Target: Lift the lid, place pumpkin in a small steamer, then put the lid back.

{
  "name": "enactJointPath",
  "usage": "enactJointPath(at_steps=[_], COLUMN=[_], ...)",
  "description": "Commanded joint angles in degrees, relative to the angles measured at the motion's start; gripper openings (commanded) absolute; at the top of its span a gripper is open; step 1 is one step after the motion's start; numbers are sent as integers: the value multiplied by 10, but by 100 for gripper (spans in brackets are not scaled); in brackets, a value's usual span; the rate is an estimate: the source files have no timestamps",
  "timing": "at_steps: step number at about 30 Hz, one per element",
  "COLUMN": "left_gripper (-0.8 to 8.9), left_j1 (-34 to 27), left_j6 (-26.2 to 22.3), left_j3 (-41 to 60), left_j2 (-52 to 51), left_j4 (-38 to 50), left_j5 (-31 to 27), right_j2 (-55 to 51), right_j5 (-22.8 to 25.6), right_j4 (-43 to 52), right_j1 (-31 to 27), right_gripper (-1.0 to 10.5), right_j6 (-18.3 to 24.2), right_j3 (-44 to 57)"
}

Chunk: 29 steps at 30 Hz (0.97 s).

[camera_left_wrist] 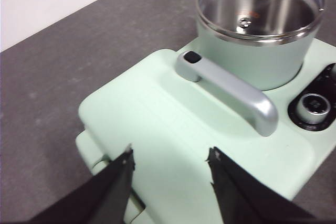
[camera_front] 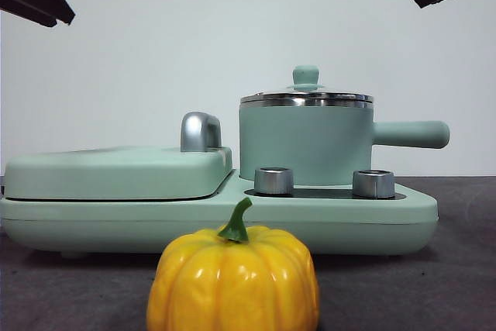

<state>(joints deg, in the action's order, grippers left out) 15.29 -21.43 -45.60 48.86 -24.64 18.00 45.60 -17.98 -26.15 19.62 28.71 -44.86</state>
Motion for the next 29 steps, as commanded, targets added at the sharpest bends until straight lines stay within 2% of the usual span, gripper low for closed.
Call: enactJointPath(at_steps=[1,4,6,10,12,19,23,29], left_gripper=[250,250,250,250,250,251,251,250], left_j1=[7,15,21,33,42,92,129,175], left_j6=[1,40,66,89,107,108,148,178], left_j3=[-10,-10,-10,-10,-10,-10,-10,-13], left_j2=[5,5,8,22,35,96,143,218], left_j4=[8,26,51,120,162,271,334,421], left_j5=[3,3,3,3,3,3,3,-7], right_j2=[4,4,3,3,4,4,3,4], right_j5=[0,0,0,-1,-1,-1,-1,-2], right_j4=[3,4,4,4,4,8,18,38], right_j1=[6,6,6,6,6,6,6,6], right_gripper=[224,224,223,223,223,223,223,223], right_j6=[-10,-37,-75,-116,-121,-122,-123,-136], right_j3=[-10,-10,-10,-10,-10,-10,-10,-10])
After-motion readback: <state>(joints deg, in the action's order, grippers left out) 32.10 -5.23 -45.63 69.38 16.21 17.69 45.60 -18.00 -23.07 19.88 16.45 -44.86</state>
